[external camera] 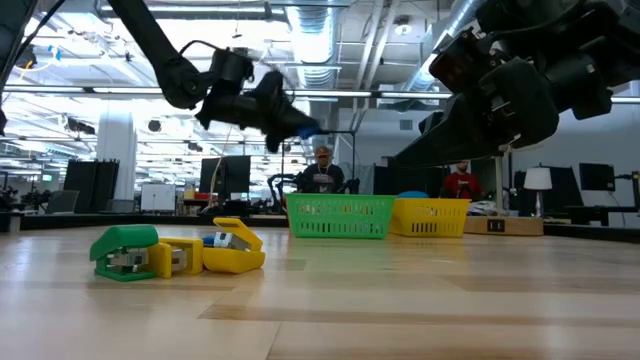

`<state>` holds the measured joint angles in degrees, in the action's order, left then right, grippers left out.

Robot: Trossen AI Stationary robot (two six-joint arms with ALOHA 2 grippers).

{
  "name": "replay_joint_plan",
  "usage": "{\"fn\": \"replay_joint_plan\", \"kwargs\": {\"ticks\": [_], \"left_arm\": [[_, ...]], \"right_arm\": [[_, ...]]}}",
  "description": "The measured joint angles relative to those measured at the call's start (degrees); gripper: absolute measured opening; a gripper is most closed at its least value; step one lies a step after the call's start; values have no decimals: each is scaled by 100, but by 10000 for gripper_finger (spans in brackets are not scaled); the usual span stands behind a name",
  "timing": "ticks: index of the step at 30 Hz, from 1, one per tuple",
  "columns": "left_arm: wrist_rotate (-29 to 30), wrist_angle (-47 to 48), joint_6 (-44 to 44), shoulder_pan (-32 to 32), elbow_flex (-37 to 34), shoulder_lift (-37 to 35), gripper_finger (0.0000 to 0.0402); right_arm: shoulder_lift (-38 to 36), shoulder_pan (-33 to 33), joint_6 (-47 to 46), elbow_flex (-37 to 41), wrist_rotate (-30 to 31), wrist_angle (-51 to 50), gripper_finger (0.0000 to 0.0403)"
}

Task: Pick and place Stapler, Stapler remover, tape
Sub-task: Put the blue stapler into the orange bin, then put the green stapler into the orange bin

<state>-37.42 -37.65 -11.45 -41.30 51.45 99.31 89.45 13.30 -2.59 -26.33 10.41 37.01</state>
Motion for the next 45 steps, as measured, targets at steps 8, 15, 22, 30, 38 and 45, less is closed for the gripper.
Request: {"fn": "replay_joint_plan", "kwargs": {"ticks": [8, 15, 22, 30, 38, 45], "left_arm": [[-44, 397, 653, -6, -2, 0, 85], [788, 225, 1594, 571, -3, 294, 109], [784, 76, 1598, 656, 114, 781, 111], [782, 311, 1581, 651, 130, 814, 113], [794, 376, 1548, 651, 130, 807, 184], [901, 604, 1501, 651, 128, 653, 235]], "right_arm": [[0, 2, 2, 0, -2, -2, 101], [0, 2, 0, 0, -2, 2, 101], [0, 2, 0, 0, -2, 0, 101], [-2, 2, -147, 0, -2, -39, 101], [-2, 2, -245, 0, -4, -107, 101], [-2, 27, -338, 0, -63, -96, 101]]}}
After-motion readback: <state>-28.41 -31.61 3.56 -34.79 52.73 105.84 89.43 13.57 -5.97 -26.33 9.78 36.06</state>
